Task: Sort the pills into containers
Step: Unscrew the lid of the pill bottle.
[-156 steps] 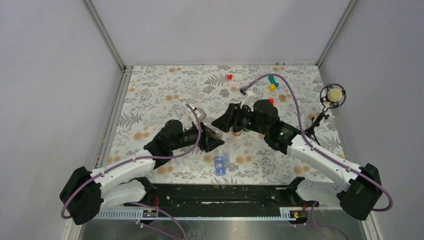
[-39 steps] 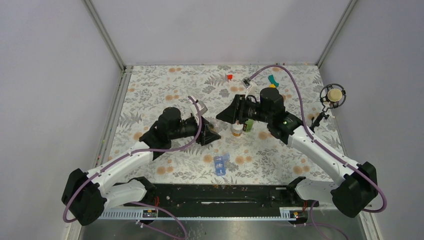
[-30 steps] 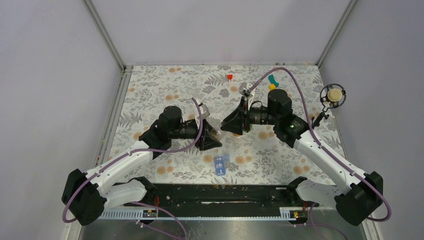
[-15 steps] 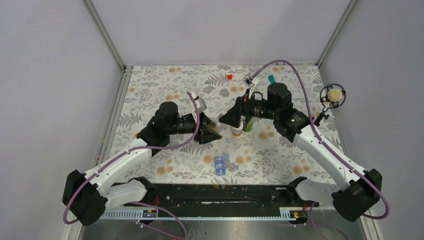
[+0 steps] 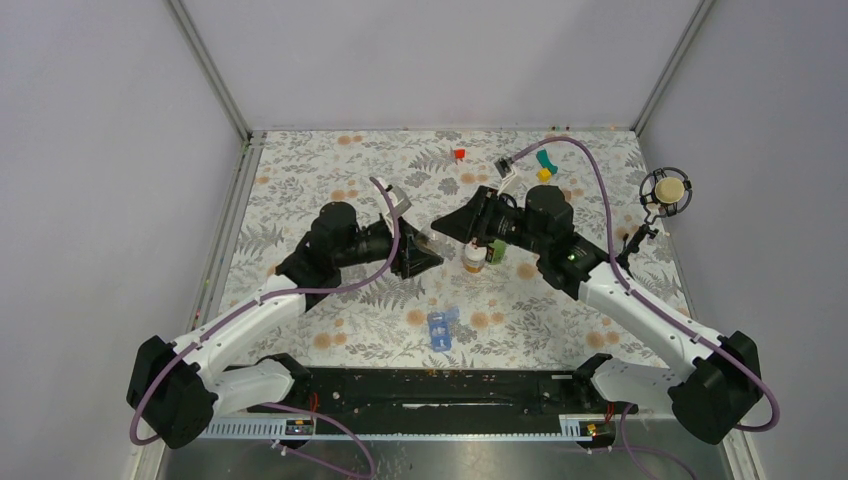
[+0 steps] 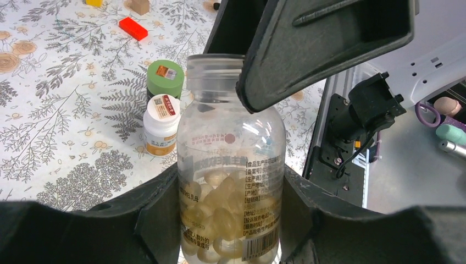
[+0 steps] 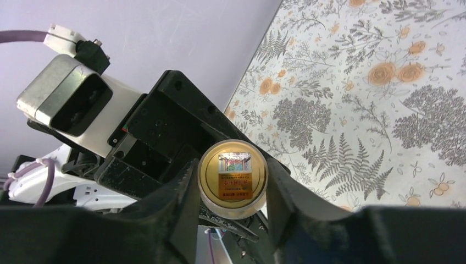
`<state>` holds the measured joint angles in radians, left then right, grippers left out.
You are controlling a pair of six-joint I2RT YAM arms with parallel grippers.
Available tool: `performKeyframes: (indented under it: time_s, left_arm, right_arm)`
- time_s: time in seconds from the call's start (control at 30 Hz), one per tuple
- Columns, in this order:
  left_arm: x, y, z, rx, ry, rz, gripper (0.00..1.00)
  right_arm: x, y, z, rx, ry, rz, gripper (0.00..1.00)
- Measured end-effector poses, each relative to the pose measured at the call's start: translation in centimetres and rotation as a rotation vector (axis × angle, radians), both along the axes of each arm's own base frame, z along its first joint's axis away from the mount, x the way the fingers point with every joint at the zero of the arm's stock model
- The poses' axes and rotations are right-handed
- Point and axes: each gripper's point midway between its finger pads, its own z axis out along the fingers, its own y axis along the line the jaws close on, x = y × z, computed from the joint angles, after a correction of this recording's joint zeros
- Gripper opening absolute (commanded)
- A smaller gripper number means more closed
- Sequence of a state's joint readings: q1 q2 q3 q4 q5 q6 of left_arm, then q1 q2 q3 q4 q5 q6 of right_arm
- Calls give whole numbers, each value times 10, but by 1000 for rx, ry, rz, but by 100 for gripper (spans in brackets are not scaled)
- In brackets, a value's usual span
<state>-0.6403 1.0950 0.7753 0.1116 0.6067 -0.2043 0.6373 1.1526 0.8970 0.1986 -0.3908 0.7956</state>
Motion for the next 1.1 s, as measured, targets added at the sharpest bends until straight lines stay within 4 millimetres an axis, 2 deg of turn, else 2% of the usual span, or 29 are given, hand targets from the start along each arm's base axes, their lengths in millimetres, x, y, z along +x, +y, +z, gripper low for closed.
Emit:
performKeyframes:
  time_s: [0.1,0.17,0.33,0.5,0.53,0.57,0.6,0.63,0.67,0.8,0.93,1.1]
  left_arm:
    - [1,0,2,-8,-4,6,0]
    - [1,-1,3,-10,-5,5,0]
    - [-9,-6,6,-30,-21,-59,0]
    - [-28,-8,2,-56,-20,-156,0]
    - [-31,-7,0,-57,-10,-172,0]
    - [-35,-6,-2,-60,1,-188,0]
    - [-37,-6,-2,-61,9,-198,0]
    - [-38,-6,-2,-64,13,-204,0]
    - [-39,-6,-2,-65,15,-207,0]
    - [-35,-5,-3,-60,5,-189,0]
    - [-24,-4,-6,-44,-4,-128,0]
    - [-9,-2,-11,-26,-4,-48,0]
  right_arm:
    - [0,0,2,4,-8,2,8]
    - [-1,-1,3,-6,-46,17,0]
    - [-15,-8,8,-22,-247,150,0]
    - [-38,-7,5,16,-384,434,0]
    - [-42,-6,3,32,-395,494,12]
    - [-44,-6,2,44,-404,533,46]
    - [-46,-6,1,51,-408,559,72]
    - [-46,-7,0,52,-411,567,84]
    - [-46,-7,0,48,-410,563,90]
    - [-33,-13,7,8,-394,416,99]
    - [-16,-19,18,19,-304,233,99]
    - [-6,-12,-1,-9,-123,95,98]
